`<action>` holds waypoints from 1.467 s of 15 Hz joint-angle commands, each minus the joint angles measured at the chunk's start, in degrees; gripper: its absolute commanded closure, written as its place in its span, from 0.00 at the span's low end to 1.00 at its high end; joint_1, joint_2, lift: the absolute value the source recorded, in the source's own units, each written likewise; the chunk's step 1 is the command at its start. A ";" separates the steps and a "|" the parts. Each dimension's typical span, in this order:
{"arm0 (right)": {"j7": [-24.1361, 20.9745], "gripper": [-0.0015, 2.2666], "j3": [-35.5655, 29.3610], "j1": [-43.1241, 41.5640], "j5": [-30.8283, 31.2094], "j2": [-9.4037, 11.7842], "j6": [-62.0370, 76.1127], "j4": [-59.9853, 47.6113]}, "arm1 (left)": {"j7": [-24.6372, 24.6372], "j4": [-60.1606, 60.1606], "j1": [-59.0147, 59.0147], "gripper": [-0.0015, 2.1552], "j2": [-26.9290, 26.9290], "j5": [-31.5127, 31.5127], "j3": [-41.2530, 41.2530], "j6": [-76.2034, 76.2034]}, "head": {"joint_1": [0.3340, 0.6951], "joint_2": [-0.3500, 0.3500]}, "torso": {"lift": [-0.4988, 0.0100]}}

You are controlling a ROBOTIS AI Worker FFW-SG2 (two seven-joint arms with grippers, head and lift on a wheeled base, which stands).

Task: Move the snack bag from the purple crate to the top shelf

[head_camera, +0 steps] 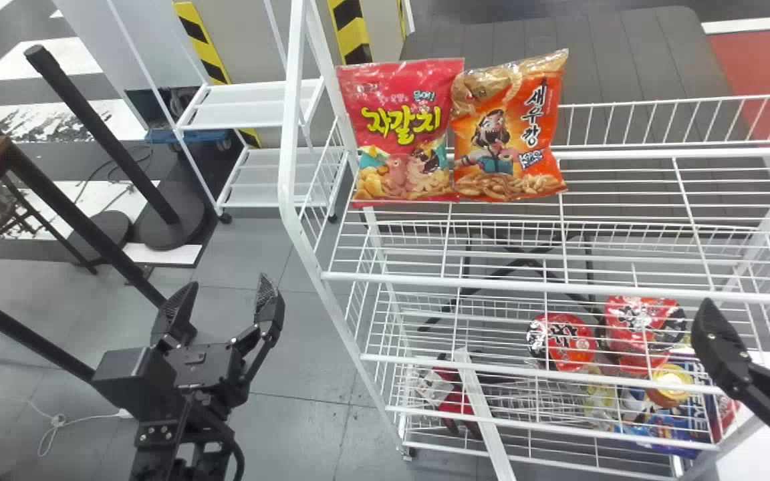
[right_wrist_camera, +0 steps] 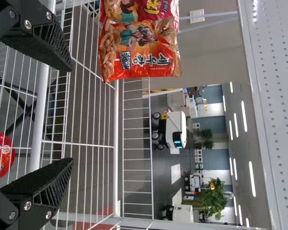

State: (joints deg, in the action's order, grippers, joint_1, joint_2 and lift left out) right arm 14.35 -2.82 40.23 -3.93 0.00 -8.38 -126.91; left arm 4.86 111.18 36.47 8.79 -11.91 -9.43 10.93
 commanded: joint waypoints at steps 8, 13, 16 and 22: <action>1.12 0.07 0.10 0.55 0.41 -0.05 -0.20 -1.15 | -0.03 0.18 0.00 0.06 0.00 0.13 0.29 -0.17 | 1.00 0.85 | 0.86; 1.12 0.07 0.36 0.90 0.41 -0.05 -0.02 -1.85 | -0.21 0.27 0.00 0.06 0.00 0.13 0.29 -0.35 | 1.00 0.84 | 0.82; 1.12 0.07 0.54 1.17 0.33 -0.05 -0.02 -2.20 | -0.29 0.27 0.09 0.06 0.09 0.13 0.29 -0.35 | 1.00 0.85 | 0.80; 1.12 0.07 0.54 0.99 0.41 -0.05 -0.20 -2.11 | -0.29 0.18 0.09 0.06 0.09 0.13 0.29 -0.35 | 1.00 0.85 | 0.75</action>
State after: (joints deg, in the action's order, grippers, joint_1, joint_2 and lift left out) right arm 15.46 -2.29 41.30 -3.58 0.00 -8.45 -129.11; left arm 4.56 111.42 36.57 8.87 -11.78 -9.14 10.60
